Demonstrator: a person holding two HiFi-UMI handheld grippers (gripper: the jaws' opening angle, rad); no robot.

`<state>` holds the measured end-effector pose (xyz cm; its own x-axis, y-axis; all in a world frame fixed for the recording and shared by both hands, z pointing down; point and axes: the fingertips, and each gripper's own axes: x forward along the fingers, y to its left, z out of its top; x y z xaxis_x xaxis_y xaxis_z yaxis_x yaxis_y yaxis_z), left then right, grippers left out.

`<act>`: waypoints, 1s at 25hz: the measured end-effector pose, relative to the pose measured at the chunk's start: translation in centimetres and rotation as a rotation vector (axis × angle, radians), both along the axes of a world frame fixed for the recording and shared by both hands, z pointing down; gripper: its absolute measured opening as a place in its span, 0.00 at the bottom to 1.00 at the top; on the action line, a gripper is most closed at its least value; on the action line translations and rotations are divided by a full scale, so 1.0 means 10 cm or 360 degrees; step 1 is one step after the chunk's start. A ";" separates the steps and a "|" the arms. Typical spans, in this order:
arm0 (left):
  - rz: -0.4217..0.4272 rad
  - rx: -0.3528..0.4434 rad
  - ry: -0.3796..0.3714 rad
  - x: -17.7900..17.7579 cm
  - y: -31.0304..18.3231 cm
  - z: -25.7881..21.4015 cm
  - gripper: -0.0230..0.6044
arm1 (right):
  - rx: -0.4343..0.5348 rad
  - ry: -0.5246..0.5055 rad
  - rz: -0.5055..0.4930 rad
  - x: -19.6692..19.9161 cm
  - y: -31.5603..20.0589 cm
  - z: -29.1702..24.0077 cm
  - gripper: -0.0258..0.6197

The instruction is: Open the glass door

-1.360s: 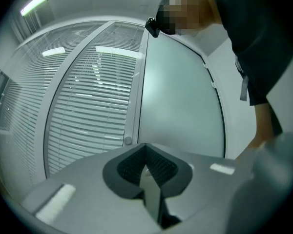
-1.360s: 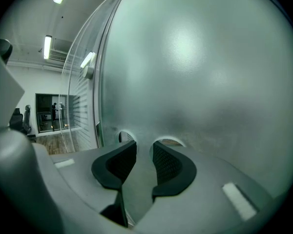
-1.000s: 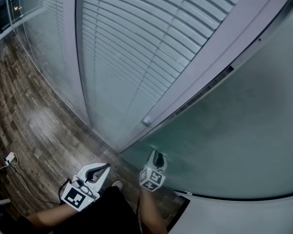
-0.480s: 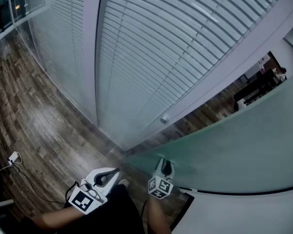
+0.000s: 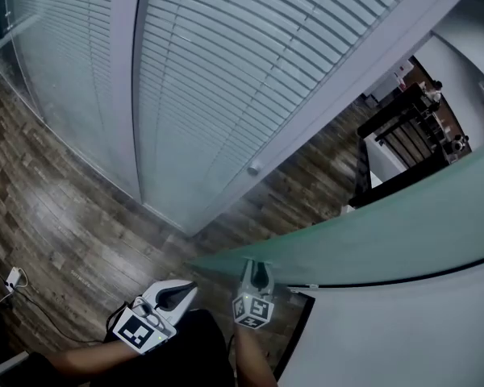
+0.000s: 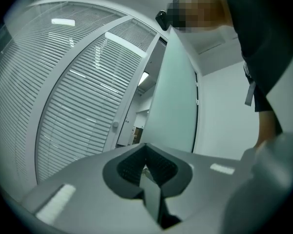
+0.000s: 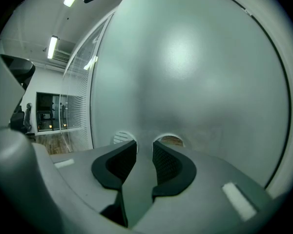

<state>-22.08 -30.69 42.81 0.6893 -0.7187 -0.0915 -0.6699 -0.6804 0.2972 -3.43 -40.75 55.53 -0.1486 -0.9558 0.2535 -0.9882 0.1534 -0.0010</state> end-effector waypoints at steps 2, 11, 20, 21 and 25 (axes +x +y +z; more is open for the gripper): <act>0.0019 0.0035 -0.0003 0.09 0.03 -0.05 0.04 | -0.0007 -0.0006 -0.0022 0.01 0.09 0.02 0.21; -0.0064 0.0076 0.0015 0.21 0.55 -0.14 0.04 | 0.0024 0.0001 -0.0158 -0.03 0.69 0.03 0.21; -0.0077 0.0095 -0.0037 0.31 1.31 0.38 0.04 | 0.0081 -0.0064 -0.0179 -0.06 1.28 0.45 0.20; -0.0080 0.0108 -0.0009 0.29 1.34 0.34 0.04 | 0.0085 -0.0066 -0.0179 -0.07 1.31 0.41 0.20; -0.0071 0.0074 -0.0023 0.26 1.55 0.33 0.04 | 0.0064 -0.0042 -0.0194 -0.08 1.50 0.32 0.20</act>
